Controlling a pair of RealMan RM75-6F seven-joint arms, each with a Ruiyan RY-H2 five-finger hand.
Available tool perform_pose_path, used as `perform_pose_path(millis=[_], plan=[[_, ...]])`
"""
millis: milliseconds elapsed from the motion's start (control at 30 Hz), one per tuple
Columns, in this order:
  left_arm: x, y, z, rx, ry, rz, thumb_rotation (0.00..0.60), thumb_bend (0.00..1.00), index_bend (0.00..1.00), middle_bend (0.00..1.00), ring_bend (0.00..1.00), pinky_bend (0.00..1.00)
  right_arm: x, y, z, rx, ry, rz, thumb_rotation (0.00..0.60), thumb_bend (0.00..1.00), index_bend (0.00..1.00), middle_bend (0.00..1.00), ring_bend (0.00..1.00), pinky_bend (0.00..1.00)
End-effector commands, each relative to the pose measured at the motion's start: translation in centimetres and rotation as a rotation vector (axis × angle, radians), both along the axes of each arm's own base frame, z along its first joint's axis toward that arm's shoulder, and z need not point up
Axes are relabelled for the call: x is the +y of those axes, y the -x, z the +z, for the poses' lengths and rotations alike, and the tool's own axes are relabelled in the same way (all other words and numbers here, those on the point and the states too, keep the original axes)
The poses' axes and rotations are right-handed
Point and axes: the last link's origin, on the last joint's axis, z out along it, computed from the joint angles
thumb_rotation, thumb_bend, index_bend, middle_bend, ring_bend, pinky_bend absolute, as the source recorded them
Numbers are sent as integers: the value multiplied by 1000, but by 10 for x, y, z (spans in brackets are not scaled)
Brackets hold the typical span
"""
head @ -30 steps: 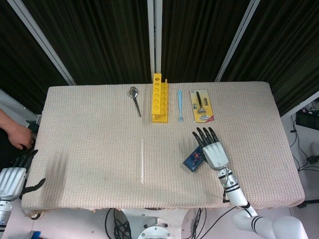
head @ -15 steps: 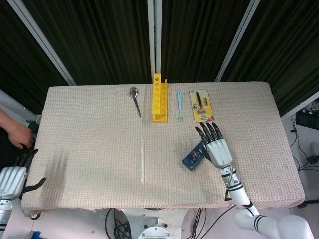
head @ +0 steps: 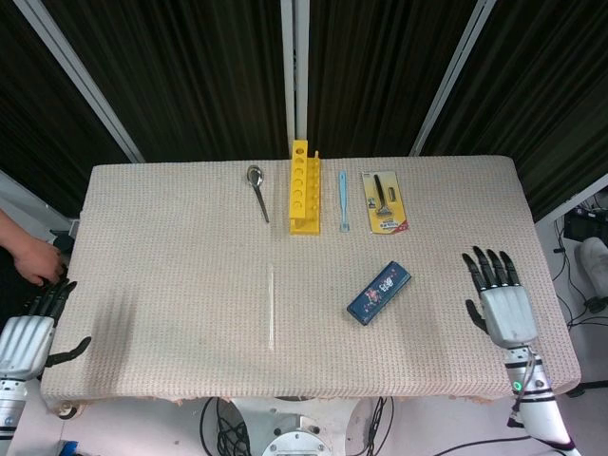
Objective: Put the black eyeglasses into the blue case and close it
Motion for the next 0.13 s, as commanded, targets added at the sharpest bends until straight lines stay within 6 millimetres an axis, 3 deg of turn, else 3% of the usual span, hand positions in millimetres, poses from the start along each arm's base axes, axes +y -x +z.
perform_pose_path(millis=[33,133], plan=[[0,0,1,5,0,-1,458,215,41,51,81,206,33,28,22,27,6,-158,600,279,0,0,0,0],[0,0,4,9,-7,-2,453,215,42,51,81,206,40,35,24,24,21,-194,600,281,0,0,0,0]])
